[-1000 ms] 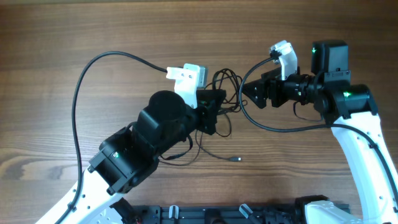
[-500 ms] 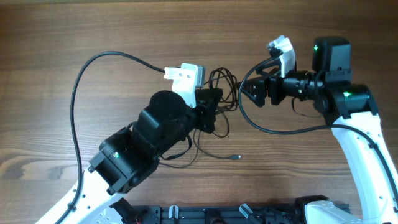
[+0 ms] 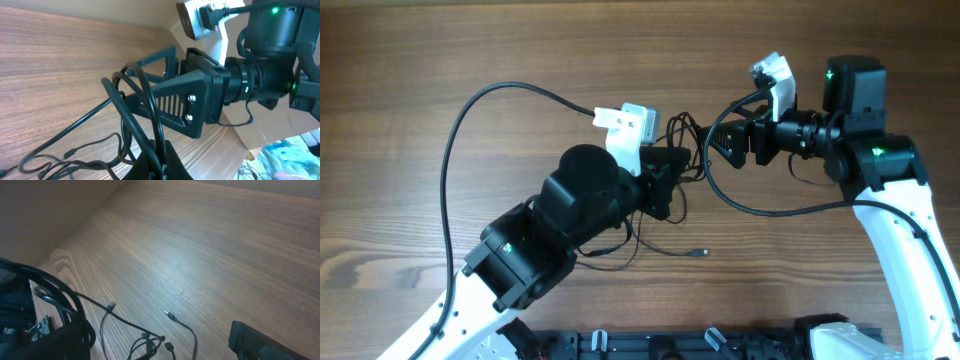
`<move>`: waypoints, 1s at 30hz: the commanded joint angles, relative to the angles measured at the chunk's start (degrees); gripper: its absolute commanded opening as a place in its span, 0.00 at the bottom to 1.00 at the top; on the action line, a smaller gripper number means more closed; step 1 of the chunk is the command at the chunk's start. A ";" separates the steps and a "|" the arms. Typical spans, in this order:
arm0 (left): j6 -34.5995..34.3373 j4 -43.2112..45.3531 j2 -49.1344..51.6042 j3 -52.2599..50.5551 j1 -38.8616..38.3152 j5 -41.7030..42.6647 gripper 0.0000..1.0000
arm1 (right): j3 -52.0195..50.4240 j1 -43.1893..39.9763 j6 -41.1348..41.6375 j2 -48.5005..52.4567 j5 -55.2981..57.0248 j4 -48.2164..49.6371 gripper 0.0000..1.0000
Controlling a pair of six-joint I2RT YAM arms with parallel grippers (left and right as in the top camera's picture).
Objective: Untangle cables
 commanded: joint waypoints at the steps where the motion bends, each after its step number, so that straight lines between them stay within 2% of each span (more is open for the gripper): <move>1: 0.24 0.87 0.20 0.35 0.20 3.06 0.04 | -0.31 -0.02 0.70 0.33 0.98 0.92 0.96; 15: 0.04 5.77 0.52 0.35 0.20 4.50 0.04 | -0.31 0.00 0.44 0.33 -1.84 0.76 0.97; 24: 0.09 5.73 2.80 0.35 0.26 3.32 0.04 | -0.31 0.02 0.26 0.33 -5.16 0.66 0.97; 30: 0.04 7.45 2.82 0.35 0.24 3.08 0.04 | -0.31 0.02 -0.98 0.33 -3.48 -0.92 0.96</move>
